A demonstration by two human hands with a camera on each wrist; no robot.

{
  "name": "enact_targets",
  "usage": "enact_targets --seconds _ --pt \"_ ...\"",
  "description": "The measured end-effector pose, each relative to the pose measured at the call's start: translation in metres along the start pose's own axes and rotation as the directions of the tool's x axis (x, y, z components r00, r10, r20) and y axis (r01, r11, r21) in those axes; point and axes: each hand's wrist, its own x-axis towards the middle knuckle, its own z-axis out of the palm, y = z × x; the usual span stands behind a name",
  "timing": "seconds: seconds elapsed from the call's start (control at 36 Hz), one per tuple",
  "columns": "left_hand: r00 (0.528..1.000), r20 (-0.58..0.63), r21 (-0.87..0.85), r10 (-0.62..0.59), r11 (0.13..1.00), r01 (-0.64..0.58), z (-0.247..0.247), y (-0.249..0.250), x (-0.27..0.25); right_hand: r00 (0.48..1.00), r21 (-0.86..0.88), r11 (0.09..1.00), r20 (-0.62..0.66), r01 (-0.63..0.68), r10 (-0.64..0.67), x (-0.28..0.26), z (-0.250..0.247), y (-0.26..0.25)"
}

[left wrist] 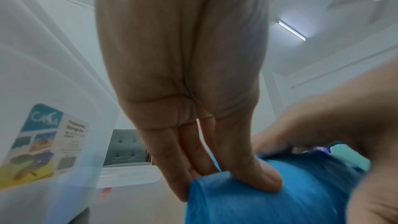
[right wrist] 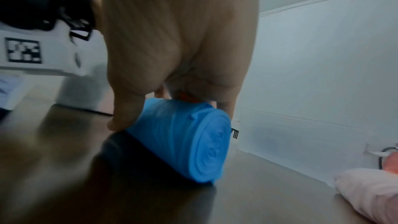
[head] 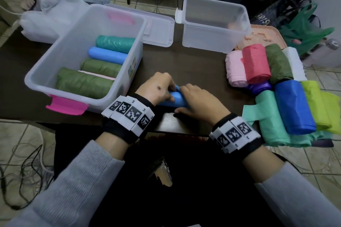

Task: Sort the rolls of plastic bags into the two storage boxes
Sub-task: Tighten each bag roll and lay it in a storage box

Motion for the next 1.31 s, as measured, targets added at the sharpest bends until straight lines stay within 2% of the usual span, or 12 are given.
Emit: enact_targets --seconds 0.28,0.42,0.5,0.58,0.67,0.72,0.81,0.89,0.94,1.08,1.19,1.31 --pt "0.999 -0.018 -0.034 0.040 0.999 -0.040 -0.008 0.009 -0.015 0.988 -0.119 0.990 -0.144 -0.070 0.053 -0.019 0.026 -0.013" --pt "0.949 -0.292 -0.088 0.121 0.984 -0.152 -0.046 0.024 -0.055 0.987 -0.019 0.990 -0.083 -0.143 0.141 -0.015 0.020 -0.014" --pt "0.844 -0.534 -0.153 0.048 0.976 -0.153 -0.081 0.015 -0.088 0.973 0.305 0.931 -0.044 -0.201 0.225 -0.008 0.012 -0.011" --pt "0.670 -0.735 -0.183 -0.105 0.982 -0.046 -0.110 -0.017 -0.115 0.960 0.561 0.807 -0.075 -0.182 0.268 0.000 -0.004 -0.010" --pt "0.487 -0.809 -0.291 -0.329 0.944 0.154 -0.123 -0.062 -0.130 0.950 0.688 0.718 -0.148 -0.101 0.275 0.010 -0.029 -0.018" --pt "0.449 -0.767 -0.371 -0.458 0.888 0.272 -0.122 -0.083 -0.131 0.929 0.741 0.671 -0.229 -0.028 0.292 0.016 -0.048 -0.027" --pt "0.490 -0.626 -0.458 -0.607 0.794 0.399 -0.121 -0.103 -0.129 0.906 0.751 0.656 -0.328 0.078 0.267 0.030 -0.078 -0.050" --pt "0.581 -0.484 -0.492 -0.654 0.753 0.438 -0.119 -0.111 -0.119 0.900 0.685 0.711 -0.395 0.158 0.181 0.050 -0.101 -0.078" --pt "0.589 -0.440 -0.525 -0.678 0.726 0.444 -0.120 -0.113 -0.112 0.897 0.603 0.775 -0.427 0.189 0.114 0.066 -0.110 -0.096" --pt "0.572 -0.483 -0.536 -0.663 0.740 0.406 -0.113 -0.121 -0.105 0.939 0.376 0.918 -0.345 0.129 0.010 0.102 -0.113 -0.137" --pt "0.526 -0.590 -0.521 -0.613 0.786 0.332 -0.101 -0.122 -0.108 0.978 0.262 0.962 -0.207 0.075 -0.020 0.117 -0.102 -0.158" --pt "0.459 -0.678 -0.503 -0.575 0.817 0.281 -0.090 -0.127 -0.115 0.987 0.136 0.989 -0.156 0.061 -0.039 0.118 -0.092 -0.172"
